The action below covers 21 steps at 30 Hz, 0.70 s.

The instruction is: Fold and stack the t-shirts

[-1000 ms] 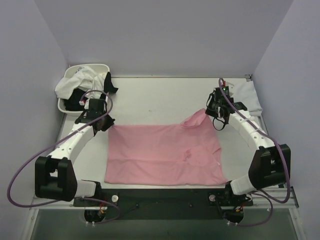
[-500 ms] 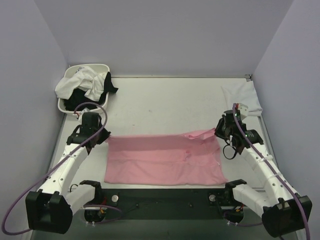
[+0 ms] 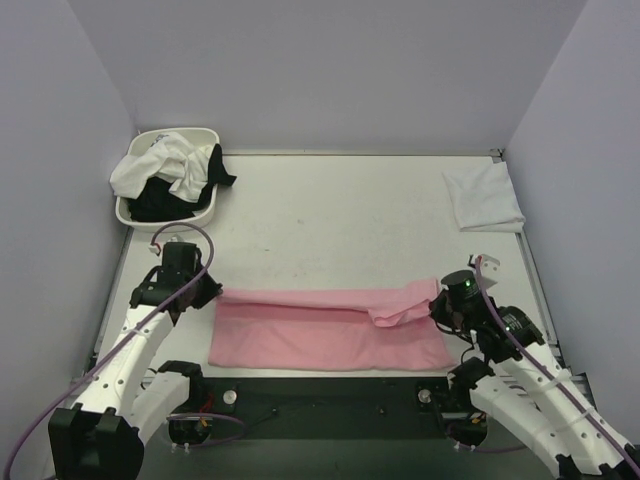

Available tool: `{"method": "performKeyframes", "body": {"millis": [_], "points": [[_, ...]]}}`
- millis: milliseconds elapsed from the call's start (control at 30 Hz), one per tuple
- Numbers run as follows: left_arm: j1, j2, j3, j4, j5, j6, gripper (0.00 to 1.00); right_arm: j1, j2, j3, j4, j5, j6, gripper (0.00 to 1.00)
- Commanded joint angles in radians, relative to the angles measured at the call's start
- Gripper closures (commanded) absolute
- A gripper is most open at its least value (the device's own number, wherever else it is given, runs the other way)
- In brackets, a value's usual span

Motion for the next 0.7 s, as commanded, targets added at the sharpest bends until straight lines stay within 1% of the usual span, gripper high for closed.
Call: {"method": "performKeyframes", "body": {"millis": [0,67,100,167,333,400,433,467,500,533,567,600,633,667], "points": [[0.002,-0.046,-0.017,-0.045,0.013,0.012,1.0,0.064,-0.066,-0.016,-0.159,0.101,0.136,1.0],[0.004,-0.064,-0.028,-0.051,0.015,0.006,1.0,0.122,-0.094,-0.026,-0.214,0.127,0.181,1.0],[0.001,-0.072,-0.037,-0.052,0.015,0.004,1.0,0.145,-0.125,-0.04,-0.231,0.15,0.228,1.0],[0.001,-0.083,-0.037,-0.063,0.009,0.001,1.0,0.225,-0.148,-0.043,-0.262,0.17,0.276,1.0],[0.001,-0.107,-0.017,-0.089,0.013,-0.005,1.0,0.343,-0.113,-0.054,-0.334,0.242,0.414,1.0],[-0.001,-0.121,-0.017,-0.106,0.006,-0.012,0.99,0.414,-0.105,-0.069,-0.34,0.262,0.454,1.0],[-0.001,-0.138,-0.017,-0.108,0.004,-0.013,0.9,0.432,-0.102,-0.078,-0.343,0.27,0.474,0.97],[-0.001,-0.146,-0.017,-0.111,0.003,-0.014,0.82,0.467,-0.097,-0.08,-0.345,0.283,0.502,0.92],[-0.001,-0.152,-0.016,-0.115,0.004,-0.017,0.74,0.484,-0.082,-0.077,-0.347,0.293,0.517,0.79],[-0.001,-0.162,-0.01,-0.12,0.007,-0.017,0.71,0.5,-0.073,-0.071,-0.356,0.302,0.528,0.64],[-0.001,-0.167,-0.005,-0.135,0.009,-0.02,0.64,0.517,-0.062,-0.053,-0.362,0.323,0.545,0.51],[-0.001,-0.172,0.002,-0.144,0.01,-0.025,0.52,0.544,-0.041,-0.036,-0.368,0.337,0.551,0.37],[-0.001,-0.187,0.012,-0.151,0.016,-0.023,0.34,0.561,-0.027,-0.02,-0.385,0.351,0.555,0.34],[-0.001,-0.195,0.028,-0.166,0.016,-0.025,0.25,0.573,0.001,0.018,-0.392,0.366,0.562,0.31]]}}
